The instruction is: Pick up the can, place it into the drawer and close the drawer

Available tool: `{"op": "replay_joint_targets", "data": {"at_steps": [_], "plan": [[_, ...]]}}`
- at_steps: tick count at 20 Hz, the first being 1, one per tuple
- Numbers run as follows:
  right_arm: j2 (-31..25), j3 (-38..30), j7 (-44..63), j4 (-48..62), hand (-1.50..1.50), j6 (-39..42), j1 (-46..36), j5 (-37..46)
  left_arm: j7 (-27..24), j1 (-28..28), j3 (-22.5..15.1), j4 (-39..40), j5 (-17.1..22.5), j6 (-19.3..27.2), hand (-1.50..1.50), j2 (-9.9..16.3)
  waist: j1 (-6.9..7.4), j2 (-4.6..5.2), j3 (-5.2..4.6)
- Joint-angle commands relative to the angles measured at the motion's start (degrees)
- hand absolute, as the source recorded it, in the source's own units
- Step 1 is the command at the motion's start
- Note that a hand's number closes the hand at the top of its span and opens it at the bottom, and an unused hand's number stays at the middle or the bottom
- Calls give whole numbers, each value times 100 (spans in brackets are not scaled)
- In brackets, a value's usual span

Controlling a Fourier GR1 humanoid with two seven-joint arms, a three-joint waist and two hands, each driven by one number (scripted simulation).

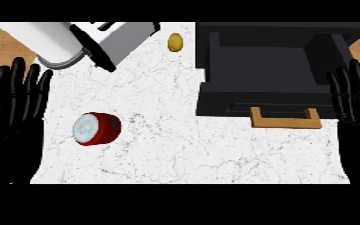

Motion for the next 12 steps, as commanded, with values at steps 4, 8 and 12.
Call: {"op": "replay_joint_targets", "data": {"at_steps": [4,8,12], "plan": [[138,197,-208,327,-150,246,-67,-183,-762,1032,149,-496,211,-386,-150,47,-72,-281,-24],[293,-297,803,274,-150,-357,451,-231,365,1544,253,-108,126,-94,-150,50,-122,-272,-24],[181,-436,1424,-263,-150,-404,536,-324,966,1901,503,-1023,459,-187,-150,224,-110,-291,-23]]}}
